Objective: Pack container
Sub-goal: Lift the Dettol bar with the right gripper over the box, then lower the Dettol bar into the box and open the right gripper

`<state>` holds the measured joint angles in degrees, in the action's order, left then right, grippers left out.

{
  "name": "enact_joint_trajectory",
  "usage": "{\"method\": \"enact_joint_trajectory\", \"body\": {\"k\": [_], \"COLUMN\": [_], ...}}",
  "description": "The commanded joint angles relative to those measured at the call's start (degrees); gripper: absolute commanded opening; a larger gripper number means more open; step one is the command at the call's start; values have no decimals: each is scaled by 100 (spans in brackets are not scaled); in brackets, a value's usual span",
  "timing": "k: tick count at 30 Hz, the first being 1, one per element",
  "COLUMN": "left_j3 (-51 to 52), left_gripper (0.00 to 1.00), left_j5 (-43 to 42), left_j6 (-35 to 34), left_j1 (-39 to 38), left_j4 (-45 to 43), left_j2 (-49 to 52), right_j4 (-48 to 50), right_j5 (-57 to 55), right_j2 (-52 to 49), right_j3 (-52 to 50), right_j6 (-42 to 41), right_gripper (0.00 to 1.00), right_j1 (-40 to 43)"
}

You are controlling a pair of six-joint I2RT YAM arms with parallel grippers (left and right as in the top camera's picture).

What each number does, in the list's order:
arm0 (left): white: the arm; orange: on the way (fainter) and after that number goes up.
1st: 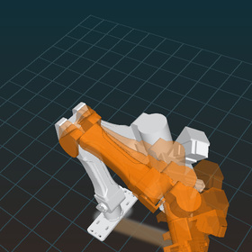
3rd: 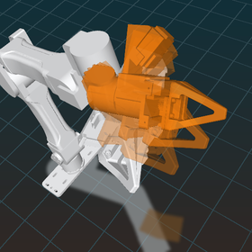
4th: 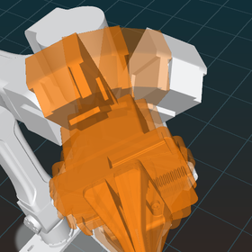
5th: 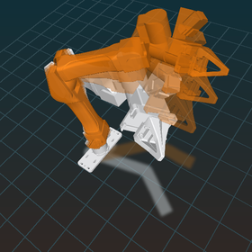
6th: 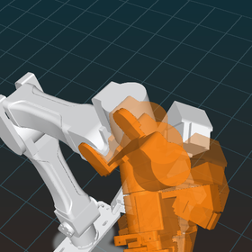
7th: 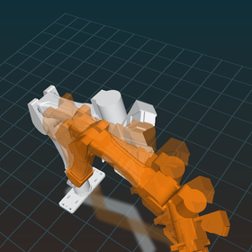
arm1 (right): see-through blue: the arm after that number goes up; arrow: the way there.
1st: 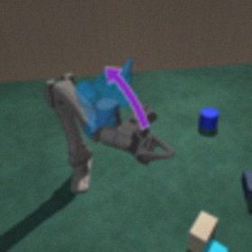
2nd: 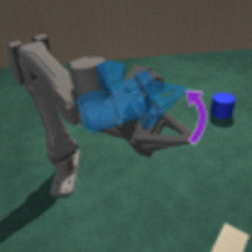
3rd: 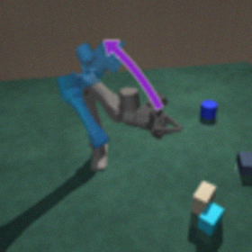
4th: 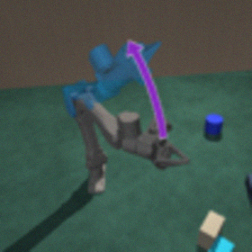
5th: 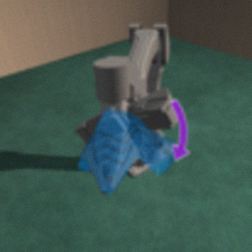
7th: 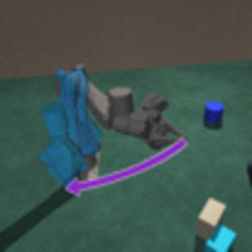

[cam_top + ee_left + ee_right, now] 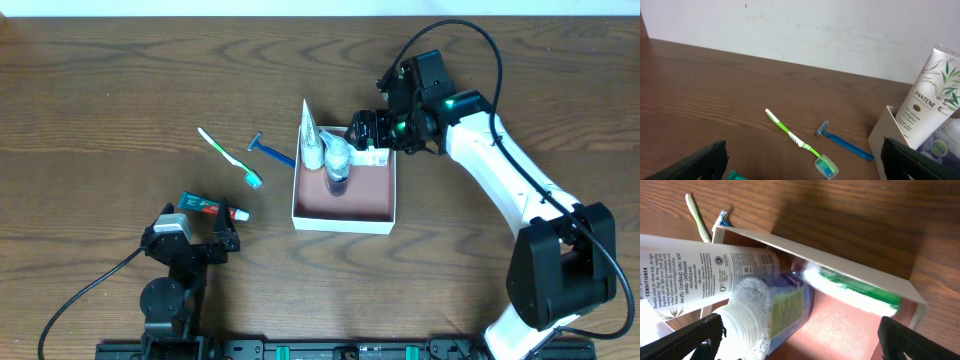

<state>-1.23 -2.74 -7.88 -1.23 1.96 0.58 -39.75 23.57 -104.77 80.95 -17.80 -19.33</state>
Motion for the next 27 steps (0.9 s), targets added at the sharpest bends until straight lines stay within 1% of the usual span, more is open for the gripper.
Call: {"method": "enact_joint_trajectory", "body": {"k": [1, 5, 7, 12, 18, 19, 20, 21, 22, 24, 27], "left_j3": [101, 101, 101, 101, 101, 101, 101, 101, 101, 101, 101], "left_gripper": [98, 98, 98, 98, 98, 98, 98, 98, 98, 98, 98], "left_j5": [105, 107, 107, 107, 107, 107, 107, 107, 107, 107, 107], "left_j6": [9, 9, 9, 9, 9, 9, 9, 9, 9, 9, 9], "left_j1": [26, 24, 24, 24, 24, 24, 24, 24, 24, 24, 24], "left_j4": [205, 205, 205, 205, 205, 205, 205, 205, 205, 205, 205], "left_j2": [-24, -24, -24, -24, -24, -24, -24, -24, -24, -24, -24], "right_j4": [13, -87, -332, -1445, -2461, -2618, -2804, -2949, -3049, -3185, -3163], "right_j5": [131, 522, 538, 352, 192, 195, 192, 190, 190, 188, 144], "right_j2": [-35, -33, -33, 17, 221, 225, 225, 225, 225, 225, 225], "right_j3": [79, 267, 481, 1202, 1309, 1307, 1305, 1294, 1261, 1178, 1064], "right_j6": [-20, 122, 168, 463, 756, 822, 894, 953, 994, 1056, 1060], "right_gripper": [99, 99, 99, 99, 99, 96, 90, 83, 73, 59, 47], "right_j1": [98, 208, 264, 382, 402, 374, 317, 258, 184, -17, -378]}}
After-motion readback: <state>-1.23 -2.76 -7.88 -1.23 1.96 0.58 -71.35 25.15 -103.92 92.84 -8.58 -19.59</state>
